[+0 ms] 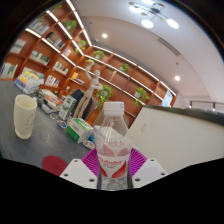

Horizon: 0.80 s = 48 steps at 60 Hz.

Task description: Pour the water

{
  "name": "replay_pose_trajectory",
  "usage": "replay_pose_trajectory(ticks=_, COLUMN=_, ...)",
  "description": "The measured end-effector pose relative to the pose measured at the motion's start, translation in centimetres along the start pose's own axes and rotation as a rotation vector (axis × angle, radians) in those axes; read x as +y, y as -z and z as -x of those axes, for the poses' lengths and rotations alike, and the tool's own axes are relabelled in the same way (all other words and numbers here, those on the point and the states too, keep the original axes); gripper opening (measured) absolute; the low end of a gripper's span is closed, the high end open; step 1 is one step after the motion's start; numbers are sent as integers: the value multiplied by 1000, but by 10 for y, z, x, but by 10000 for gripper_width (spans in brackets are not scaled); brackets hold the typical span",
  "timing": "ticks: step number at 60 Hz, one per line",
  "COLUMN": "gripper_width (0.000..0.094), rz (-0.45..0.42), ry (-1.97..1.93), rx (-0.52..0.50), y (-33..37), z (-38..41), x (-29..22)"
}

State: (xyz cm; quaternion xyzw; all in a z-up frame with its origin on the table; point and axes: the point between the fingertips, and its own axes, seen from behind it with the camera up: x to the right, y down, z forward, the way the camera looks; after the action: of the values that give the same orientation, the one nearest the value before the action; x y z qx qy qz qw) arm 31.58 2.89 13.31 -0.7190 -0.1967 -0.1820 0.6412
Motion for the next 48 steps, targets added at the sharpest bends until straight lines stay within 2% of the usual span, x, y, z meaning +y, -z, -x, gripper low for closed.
replay_pose_trajectory(ticks=15, gripper_width=376, rz=-163, ry=755, rx=47, y=-2, z=61, x=-91)
replay_pose_trajectory(ticks=24, gripper_width=375, rz=-241, ry=1068, rx=87, y=-1, z=91, x=-131)
replay_pose_trajectory(ticks=36, gripper_width=374, rz=-351, ry=1455, rx=170, y=-3, z=121, x=-164)
replay_pose_trajectory(ticks=48, gripper_width=375, rz=-405, ry=1723, rx=244, y=-6, z=138, x=-173)
